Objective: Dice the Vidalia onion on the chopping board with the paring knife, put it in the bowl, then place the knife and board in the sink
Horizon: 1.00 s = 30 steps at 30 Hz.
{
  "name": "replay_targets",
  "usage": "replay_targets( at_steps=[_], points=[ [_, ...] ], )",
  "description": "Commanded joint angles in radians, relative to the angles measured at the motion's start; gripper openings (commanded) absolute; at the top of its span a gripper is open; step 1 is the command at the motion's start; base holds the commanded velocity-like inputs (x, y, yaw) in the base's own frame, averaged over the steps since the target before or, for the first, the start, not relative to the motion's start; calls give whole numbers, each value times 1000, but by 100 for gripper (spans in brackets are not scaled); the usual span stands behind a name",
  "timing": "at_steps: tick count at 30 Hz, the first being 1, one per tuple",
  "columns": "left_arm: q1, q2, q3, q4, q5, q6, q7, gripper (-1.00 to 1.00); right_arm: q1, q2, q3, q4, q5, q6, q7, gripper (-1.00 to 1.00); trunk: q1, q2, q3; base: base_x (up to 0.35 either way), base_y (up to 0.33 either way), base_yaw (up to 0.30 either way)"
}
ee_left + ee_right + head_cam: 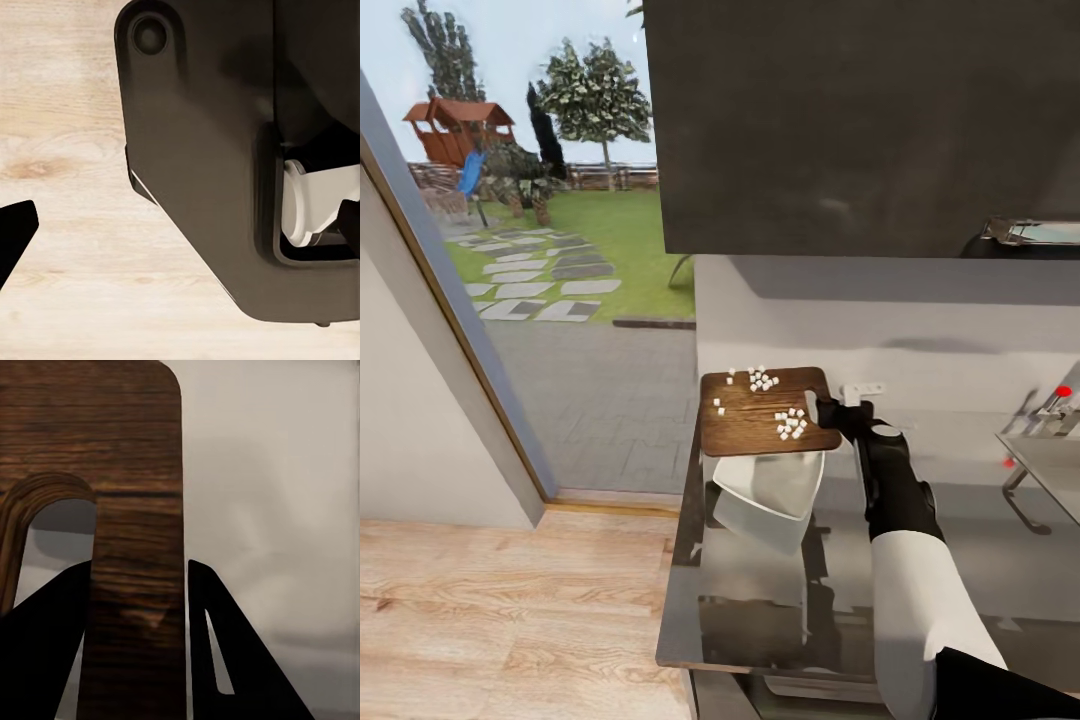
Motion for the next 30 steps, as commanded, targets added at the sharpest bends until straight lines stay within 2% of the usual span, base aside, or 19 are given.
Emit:
replay_targets(
  at_steps=[1, 4, 7, 13, 19, 30],
  points=[
    [0, 1, -6, -2, 7, 3, 8, 100, -1, 1, -10, -2, 9, 3, 10, -100, 1, -2, -2, 0, 0, 0],
    [0, 1, -6, -2, 7, 2, 8, 100, -1, 1, -46, -2, 8, -2, 11, -100, 1, -2, -2, 0, 0, 0],
    [0, 1, -6, 3, 7, 2, 7, 100, -1, 1, -62, -2, 8, -9, 26, -100, 1, -2, -2, 0, 0, 0],
    [0, 1, -5, 5, 7, 2, 6, 100, -1, 1, -70, -2, 9, -11, 56, -100, 1, -2, -2, 0, 0, 0],
    [0, 1, -5, 5, 7, 2, 6, 100, -1, 1, -84, -2, 9, -11, 60, -100, 1, -2, -2, 0, 0, 0],
    [0, 2, -5, 5, 7, 2, 6, 100, -1, 1, -87, -2, 9, -12, 60, -100, 1, -2, -2, 49, 33, 0]
  ],
)
